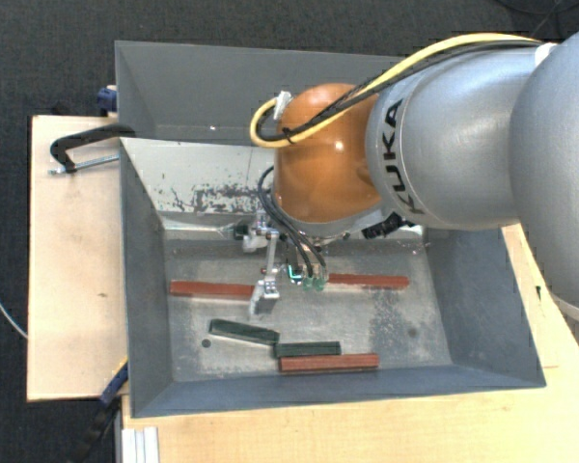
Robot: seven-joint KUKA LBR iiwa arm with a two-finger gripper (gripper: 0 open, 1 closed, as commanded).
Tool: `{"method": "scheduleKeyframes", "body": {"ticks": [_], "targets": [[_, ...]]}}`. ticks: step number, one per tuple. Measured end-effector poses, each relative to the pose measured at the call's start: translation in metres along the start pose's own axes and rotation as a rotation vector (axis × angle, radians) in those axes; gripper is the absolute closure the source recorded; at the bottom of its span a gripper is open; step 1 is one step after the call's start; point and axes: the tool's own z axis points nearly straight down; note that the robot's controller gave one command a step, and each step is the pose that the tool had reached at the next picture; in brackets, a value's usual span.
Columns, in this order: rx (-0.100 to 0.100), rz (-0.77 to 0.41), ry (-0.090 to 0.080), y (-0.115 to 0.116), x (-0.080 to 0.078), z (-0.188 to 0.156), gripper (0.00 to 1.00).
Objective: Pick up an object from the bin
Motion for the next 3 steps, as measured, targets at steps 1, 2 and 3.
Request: {"method": "scheduleKeyframes", "body": {"ticks": [1, 2, 3], "targets": [[-0.001, 0.002, -0.008, -0.001, -0.002, -0.004, 0.00], [-0.006, -0.029, -0.019, 0.008, -0.011, 0.082, 1.00], [-0.006, -0.029, -0.019, 0.008, -0.011, 0.082, 1.00]]}}
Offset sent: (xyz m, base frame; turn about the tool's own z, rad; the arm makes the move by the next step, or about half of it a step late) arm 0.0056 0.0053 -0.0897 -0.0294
